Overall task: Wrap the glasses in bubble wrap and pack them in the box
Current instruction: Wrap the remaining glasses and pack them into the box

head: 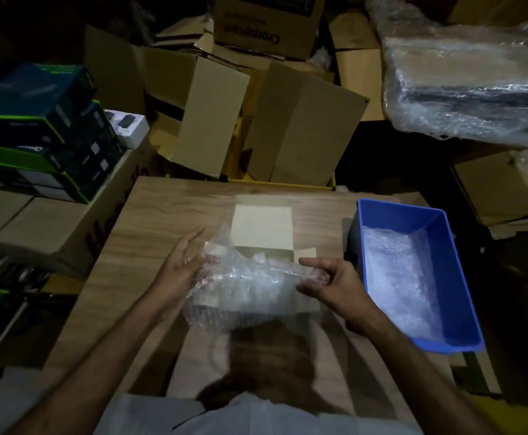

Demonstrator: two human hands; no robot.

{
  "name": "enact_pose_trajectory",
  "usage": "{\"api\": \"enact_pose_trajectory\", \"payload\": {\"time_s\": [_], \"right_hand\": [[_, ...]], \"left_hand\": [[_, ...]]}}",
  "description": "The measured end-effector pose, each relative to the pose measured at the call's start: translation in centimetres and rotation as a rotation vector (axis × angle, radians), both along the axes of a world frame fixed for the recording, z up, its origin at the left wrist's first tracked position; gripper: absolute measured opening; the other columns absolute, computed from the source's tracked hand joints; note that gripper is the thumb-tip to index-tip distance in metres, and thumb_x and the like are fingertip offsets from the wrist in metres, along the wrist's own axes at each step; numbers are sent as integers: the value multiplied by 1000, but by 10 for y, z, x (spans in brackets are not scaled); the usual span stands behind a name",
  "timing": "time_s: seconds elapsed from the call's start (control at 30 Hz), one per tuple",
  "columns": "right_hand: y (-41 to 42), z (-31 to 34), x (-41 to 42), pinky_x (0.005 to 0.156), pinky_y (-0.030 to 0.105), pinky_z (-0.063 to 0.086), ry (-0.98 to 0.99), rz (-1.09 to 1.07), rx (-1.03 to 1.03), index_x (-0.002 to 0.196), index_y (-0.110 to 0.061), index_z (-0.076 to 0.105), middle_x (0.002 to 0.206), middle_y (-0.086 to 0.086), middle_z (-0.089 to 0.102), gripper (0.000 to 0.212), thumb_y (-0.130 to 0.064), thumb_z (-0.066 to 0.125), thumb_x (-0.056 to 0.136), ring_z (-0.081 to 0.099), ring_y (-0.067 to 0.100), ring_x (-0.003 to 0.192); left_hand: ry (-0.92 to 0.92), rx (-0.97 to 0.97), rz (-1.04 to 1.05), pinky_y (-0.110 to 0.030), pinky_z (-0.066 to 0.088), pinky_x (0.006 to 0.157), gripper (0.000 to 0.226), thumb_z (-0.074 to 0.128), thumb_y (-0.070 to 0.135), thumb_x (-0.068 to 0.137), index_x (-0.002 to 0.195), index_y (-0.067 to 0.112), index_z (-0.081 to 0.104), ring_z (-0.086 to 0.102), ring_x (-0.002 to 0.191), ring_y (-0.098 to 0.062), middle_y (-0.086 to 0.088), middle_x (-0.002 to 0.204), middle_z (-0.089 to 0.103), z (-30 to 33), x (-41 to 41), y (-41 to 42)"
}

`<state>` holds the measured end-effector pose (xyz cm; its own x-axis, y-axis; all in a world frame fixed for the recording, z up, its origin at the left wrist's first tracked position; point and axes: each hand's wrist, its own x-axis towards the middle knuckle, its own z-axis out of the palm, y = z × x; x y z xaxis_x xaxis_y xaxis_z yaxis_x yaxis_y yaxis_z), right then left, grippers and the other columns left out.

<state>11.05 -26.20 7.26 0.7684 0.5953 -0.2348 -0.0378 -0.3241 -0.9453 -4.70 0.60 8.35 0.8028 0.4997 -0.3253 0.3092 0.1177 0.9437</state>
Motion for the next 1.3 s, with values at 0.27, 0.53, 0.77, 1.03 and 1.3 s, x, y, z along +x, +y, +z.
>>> {"api": "enact_pose_trajectory", "payload": {"time_s": [0.27, 0.53, 0.77, 1.03, 1.3], "right_hand": [[12, 8, -1, 66, 18, 52, -225, 41, -223, 96, -23, 80, 79, -14, 70, 16, -22, 86, 81, 64, -4, 68], [4, 30, 9, 86, 49, 54, -114, 190, -105, 86, -9, 70, 92, 17, 68, 24, -32, 76, 91, 68, 33, 89], [30, 68, 5, 63, 27, 56, 1, 275, 78, 87, -7, 69, 80, 3, 75, 13, -17, 77, 89, 71, 16, 72], [28, 20, -26, 110, 53, 43, 1087, 101, 717, 145, -9, 53, 150, 24, 49, 83, -63, 65, 84, 48, 41, 138], [42, -2, -56, 95, 52, 57, 409, -122, 355, 148, -31, 33, 138, 16, 61, 86, -6, 82, 82, 68, 33, 117]], "left_hand": [[123, 395, -294, -27, 59, 81, 36, 83, 26, 82, 116, 30, 73, 66, 103, -7, 7, 111, 70, 3, -10, 4], [104, 530, -466, -43, 53, 100, 21, 75, 39, 89, 102, 23, 79, 60, 121, -8, 15, 128, 65, 14, -18, 23], [241, 94, -953, -40, 57, 93, 59, 82, 13, 82, 135, 19, 56, 69, 112, -23, -5, 123, 71, 65, 1, 13], [34, 13, -448, -46, 54, 101, 35, 69, 15, 94, 127, 10, 61, 71, 111, -21, -7, 118, 74, 48, 8, -24], [-39, 39, -116, -20, 59, 75, 95, 71, 5, 90, 157, 42, 15, 70, 101, -7, 13, 119, 57, 19, -11, -36]]}}
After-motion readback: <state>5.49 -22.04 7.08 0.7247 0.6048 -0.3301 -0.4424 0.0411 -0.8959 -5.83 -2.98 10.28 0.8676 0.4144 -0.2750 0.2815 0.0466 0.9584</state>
